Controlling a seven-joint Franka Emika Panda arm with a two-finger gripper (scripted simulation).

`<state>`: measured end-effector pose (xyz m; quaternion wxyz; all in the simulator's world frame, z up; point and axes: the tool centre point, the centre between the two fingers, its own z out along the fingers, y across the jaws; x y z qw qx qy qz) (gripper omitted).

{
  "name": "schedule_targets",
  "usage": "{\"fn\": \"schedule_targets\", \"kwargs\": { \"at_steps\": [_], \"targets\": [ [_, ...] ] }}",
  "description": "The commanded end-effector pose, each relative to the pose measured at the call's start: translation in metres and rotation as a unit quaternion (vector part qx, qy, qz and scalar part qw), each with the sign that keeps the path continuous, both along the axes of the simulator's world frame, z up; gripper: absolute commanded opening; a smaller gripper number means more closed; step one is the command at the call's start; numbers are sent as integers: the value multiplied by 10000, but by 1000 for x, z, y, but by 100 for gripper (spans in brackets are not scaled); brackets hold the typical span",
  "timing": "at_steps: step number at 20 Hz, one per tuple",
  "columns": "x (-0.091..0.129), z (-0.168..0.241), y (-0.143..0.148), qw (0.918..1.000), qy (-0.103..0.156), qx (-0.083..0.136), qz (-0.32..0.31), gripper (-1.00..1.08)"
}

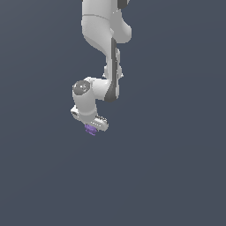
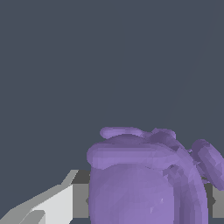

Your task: Pick up the object and move it to a goal position.

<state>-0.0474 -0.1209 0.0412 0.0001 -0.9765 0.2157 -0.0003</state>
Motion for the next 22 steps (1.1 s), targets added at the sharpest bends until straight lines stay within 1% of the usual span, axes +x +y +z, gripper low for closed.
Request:
{"fn": "schedule_targets", "kwargs": {
  "at_steps": [1, 6, 11, 17, 22],
  "targets": [
    [0, 0, 0, 10000, 1, 1, 0, -100],
    [6, 4, 0, 10000, -76, -33, -53, -100],
    [23, 15, -1, 9992, -305, -135, -213, -100],
    [56, 41, -3, 9951, -761, -340, -529, -100],
    [89, 73, -6, 9866, -1258, -567, -873, -100]
  ]
}}
